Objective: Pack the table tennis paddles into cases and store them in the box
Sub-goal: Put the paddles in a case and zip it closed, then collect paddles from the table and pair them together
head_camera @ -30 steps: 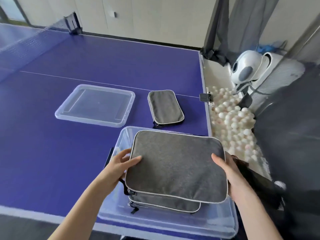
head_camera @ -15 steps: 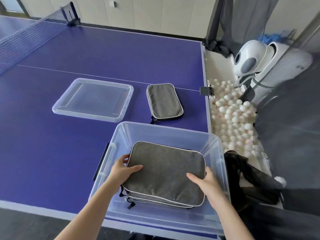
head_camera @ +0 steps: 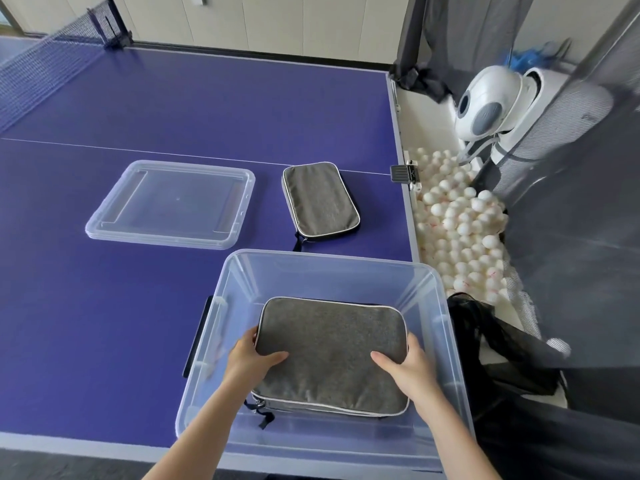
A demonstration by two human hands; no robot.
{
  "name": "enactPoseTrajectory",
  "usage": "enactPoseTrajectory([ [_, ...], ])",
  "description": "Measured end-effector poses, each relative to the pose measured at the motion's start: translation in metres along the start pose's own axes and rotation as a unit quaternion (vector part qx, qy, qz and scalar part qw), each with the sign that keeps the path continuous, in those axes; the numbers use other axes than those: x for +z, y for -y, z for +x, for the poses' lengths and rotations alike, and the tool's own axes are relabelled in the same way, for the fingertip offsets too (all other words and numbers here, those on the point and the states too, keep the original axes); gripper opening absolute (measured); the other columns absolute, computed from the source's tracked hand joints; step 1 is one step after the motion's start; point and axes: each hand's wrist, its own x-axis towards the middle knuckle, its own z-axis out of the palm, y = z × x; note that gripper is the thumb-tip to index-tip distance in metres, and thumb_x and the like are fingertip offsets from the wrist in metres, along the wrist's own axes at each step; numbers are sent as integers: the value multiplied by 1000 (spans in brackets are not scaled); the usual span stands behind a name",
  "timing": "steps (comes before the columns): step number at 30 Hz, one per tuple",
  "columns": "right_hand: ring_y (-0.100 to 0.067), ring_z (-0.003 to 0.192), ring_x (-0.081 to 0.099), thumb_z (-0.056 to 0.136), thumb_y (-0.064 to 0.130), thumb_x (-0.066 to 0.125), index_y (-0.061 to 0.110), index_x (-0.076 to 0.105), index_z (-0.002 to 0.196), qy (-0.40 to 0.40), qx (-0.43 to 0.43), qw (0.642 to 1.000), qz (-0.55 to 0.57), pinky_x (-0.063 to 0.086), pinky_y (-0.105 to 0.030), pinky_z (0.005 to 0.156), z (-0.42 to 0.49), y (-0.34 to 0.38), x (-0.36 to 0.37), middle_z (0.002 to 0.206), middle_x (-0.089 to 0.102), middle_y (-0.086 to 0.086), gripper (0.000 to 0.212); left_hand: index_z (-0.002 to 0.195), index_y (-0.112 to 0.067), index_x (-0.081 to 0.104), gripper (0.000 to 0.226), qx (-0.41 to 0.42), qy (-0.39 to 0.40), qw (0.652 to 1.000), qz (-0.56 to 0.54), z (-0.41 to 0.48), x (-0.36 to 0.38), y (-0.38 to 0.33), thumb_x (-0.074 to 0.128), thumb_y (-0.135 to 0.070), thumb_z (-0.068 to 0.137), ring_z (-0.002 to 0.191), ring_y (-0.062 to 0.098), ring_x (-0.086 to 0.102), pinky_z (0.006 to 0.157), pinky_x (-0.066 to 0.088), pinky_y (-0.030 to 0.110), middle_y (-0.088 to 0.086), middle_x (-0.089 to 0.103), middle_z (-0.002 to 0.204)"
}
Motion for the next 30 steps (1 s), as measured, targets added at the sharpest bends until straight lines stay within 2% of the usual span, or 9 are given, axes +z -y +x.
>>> enactPoseTrajectory([
  [5, -15, 97, 61, 71, 25, 82, 31, 50, 101, -14, 4, 1000, 5, 51, -35, 86, 0, 2, 2, 105, 62, 4, 44, 140, -15, 43, 77, -4, 7, 1000, 8, 2, 1, 2, 82, -26, 75, 123, 26, 50, 98, 47, 40, 8, 49, 137],
  [10, -17, 96, 61, 71, 26, 82, 28, 50, 104, -35, -7, 999, -13, 48, -30, 80, -4, 4, 4, 104, 63, 2, 46, 141, -13, 41, 78, -8, 10, 1000, 11, 4, 1, 4, 82, -27, 75, 123, 26, 50, 98, 47, 40, 9, 46, 138],
  [12, -20, 99, 60, 71, 27, 82, 19, 54, 110, -40, -18, 998, -42, 49, -32, 84, -5, 6, 3, 108, 62, -3, 48, 143, -13, 38, 81, -4, 7, 1000, 20, 3, 1, 3, 81, -27, 76, 125, 26, 48, 99, 46, 39, 9, 45, 141],
  [14, -24, 111, 57, 72, 28, 82, 11, 53, 123, -51, -40, 995, -72, 47, -33, 93, -7, 9, 3, 119, 58, -7, 62, 146, -15, 33, 85, 13, -3, 999, 40, 1, 1, 0, 80, -29, 77, 129, 25, 44, 100, 44, 39, 8, 40, 143],
  [17, -25, 134, 38, 77, 27, 78, 3, 33, 143, -83, -91, 986, -110, 30, -28, 107, -13, 21, 5, 141, 42, -12, 84, 148, -18, 28, 84, 81, -34, 993, 81, -5, 0, -10, 75, -34, 80, 135, 22, 34, 105, 38, 36, 3, 32, 148],
  [20, -28, 138, 33, 84, 23, 72, 0, 28, 144, -94, -160, 974, -131, 25, -31, 110, -14, 34, 9, 147, 36, -16, 78, 148, -16, 29, 79, 156, -54, 979, 123, -10, -3, -26, 71, -35, 84, 140, 20, 29, 111, 28, 32, 2, 30, 153],
  [25, -29, 133, 39, 87, 23, 67, 1, 34, 142, -70, -229, 957, -163, 29, -33, 108, -7, 65, 27, 143, 42, -16, 68, 148, -16, 32, 68, 230, -99, 956, 155, -24, -26, -50, 65, -31, 90, 141, 18, 29, 112, 26, 29, -1, 30, 154],
  [30, -26, 136, 34, 90, 22, 64, 1, 34, 142, 38, -303, 938, -165, 27, -31, 110, -4, 107, 72, 144, 39, -15, 64, 145, -20, 40, 63, 236, -199, 940, 143, -45, -73, -45, 65, -34, 89, 138, 18, 35, 110, 30, 31, -4, 37, 151],
])
